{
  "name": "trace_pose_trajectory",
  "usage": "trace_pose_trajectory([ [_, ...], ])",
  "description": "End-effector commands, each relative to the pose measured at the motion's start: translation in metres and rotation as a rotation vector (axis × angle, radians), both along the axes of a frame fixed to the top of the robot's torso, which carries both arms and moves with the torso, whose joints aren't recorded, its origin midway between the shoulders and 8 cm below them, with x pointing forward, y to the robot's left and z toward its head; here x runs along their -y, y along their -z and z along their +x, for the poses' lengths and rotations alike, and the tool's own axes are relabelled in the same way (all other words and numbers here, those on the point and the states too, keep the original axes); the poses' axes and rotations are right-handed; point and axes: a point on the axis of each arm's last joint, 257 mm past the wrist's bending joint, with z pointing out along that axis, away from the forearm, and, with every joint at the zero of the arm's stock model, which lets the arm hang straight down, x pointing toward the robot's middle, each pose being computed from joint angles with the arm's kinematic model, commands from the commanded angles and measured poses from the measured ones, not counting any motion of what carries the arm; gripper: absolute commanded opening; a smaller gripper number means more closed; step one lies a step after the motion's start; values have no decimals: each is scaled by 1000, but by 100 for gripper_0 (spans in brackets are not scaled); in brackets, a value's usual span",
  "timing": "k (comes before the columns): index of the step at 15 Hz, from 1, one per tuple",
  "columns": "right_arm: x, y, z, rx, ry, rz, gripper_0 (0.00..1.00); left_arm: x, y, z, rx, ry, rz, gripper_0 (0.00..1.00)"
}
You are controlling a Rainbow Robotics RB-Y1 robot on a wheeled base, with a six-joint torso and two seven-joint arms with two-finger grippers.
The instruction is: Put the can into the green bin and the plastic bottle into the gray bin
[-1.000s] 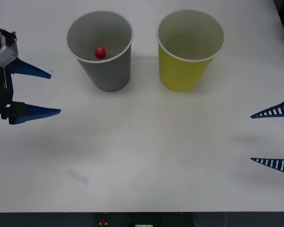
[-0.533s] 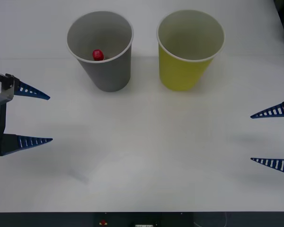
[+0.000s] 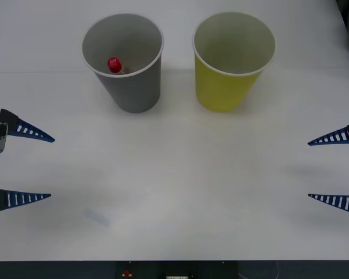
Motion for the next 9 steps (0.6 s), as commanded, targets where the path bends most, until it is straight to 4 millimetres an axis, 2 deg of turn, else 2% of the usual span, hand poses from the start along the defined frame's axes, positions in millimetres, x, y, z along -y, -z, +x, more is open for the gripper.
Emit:
trace_pose_trajectory([
  [1, 0, 0, 0, 0, 0, 0, 100, -3, 1, 2, 10, -4, 11, 100],
  [9, 0, 0, 0, 0, 0, 0, 100, -8, 1, 7, 34, -9, 18, 100],
])
